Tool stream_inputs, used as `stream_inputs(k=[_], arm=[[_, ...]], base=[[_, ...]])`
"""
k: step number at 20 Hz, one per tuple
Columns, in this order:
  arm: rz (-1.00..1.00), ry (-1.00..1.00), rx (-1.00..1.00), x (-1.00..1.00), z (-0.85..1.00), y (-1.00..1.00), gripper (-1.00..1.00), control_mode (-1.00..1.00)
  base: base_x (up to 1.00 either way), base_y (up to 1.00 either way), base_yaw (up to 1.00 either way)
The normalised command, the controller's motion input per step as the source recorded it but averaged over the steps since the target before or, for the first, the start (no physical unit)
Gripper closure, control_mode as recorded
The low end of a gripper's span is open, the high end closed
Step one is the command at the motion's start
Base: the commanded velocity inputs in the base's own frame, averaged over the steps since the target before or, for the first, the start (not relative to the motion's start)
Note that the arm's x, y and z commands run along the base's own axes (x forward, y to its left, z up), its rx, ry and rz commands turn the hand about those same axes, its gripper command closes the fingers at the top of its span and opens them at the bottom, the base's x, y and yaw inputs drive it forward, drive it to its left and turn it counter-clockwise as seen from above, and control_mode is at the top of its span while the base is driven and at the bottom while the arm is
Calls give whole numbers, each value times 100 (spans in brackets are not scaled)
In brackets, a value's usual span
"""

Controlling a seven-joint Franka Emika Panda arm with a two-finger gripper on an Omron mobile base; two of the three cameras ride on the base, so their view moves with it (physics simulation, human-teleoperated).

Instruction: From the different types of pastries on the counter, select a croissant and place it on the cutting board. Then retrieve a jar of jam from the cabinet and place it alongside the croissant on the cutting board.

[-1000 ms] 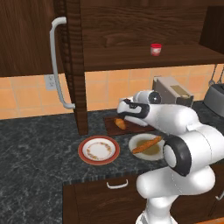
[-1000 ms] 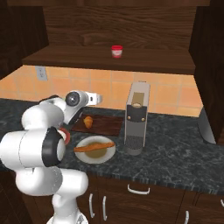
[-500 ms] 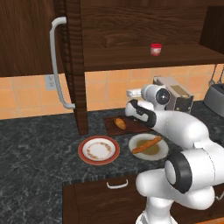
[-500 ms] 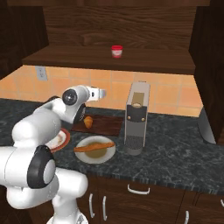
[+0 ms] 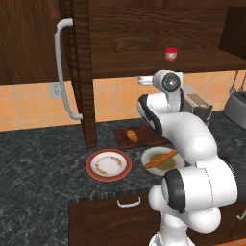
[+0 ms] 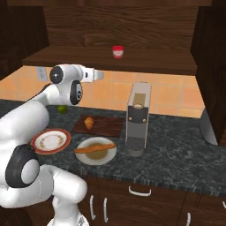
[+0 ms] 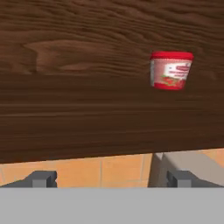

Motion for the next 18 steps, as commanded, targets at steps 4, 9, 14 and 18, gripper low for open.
stream_inputs(k=[4,9,14,18], arm=[[-10,0,0,0,93,-8,-100,-100],[-9,4,1,16,84,-24,-100,-100],[-7,0,2,0,100,-29,-100,-100],[-8,0,0,11,63,-31,-100,-100]], base=[[0,0,0],[0,0,0],[0,0,0],[0,0,0]])
